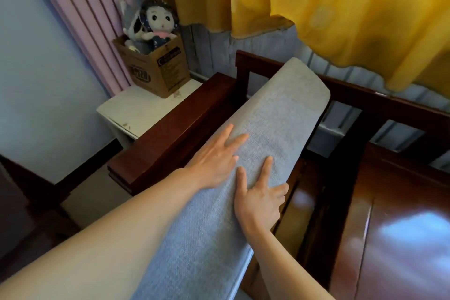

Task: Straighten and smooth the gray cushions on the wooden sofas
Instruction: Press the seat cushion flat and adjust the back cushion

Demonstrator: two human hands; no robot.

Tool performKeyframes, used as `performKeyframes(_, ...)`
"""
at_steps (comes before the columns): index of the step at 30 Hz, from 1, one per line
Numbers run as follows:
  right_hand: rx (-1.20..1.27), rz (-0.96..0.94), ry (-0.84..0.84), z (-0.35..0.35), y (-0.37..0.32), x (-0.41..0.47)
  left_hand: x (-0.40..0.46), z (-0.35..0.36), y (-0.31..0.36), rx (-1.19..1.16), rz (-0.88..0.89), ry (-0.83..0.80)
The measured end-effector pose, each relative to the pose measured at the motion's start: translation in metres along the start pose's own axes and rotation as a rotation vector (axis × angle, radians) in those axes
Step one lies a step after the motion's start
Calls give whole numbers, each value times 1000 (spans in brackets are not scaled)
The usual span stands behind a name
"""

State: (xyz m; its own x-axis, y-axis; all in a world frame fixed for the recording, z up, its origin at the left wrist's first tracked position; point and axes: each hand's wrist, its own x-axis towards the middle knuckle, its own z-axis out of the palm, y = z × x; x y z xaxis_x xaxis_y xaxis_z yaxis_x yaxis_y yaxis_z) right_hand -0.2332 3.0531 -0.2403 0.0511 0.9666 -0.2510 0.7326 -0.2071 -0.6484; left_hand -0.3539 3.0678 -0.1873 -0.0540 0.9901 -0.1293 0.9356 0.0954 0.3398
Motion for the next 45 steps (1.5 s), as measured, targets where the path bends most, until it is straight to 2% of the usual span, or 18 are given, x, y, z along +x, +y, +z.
performKeyframes(3, -34, 75, 54, 0, -4, 2, 16, -3, -5, -28, 157, -31)
performKeyframes(7, -31, 176, 137, 9, -17, 3, 34, -7, -21, 94, 412, -74)
performKeyframes(11, -79, 241, 215, 21, -29, -7, 43, -8, -38, 112, 486, -109)
performKeyframes(15, -116, 334, 255, 25, -28, -13, 59, -14, -30, 216, 653, -164)
performKeyframes(21, -13, 429, 236, 10, 7, -4, 87, 5, 2, 230, 840, -227)
performKeyframes(27, 43, 484, 190, 3, 44, 3, 110, 47, 33, 115, 992, -170)
performKeyframes(34, 200, 570, 170, 0, 51, -8, 133, 86, 69, 174, 1157, -173)
performKeyframes(38, 45, 610, 220, 7, 55, -12, 137, 111, 87, 229, 1234, -187)
performKeyframes(42, -171, 766, 376, 25, 54, -1, 146, 149, 102, 142, 1338, -140)
performKeyframes(45, -215, 831, 429, 26, 78, 9, 150, 179, 120, 116, 1381, -143)
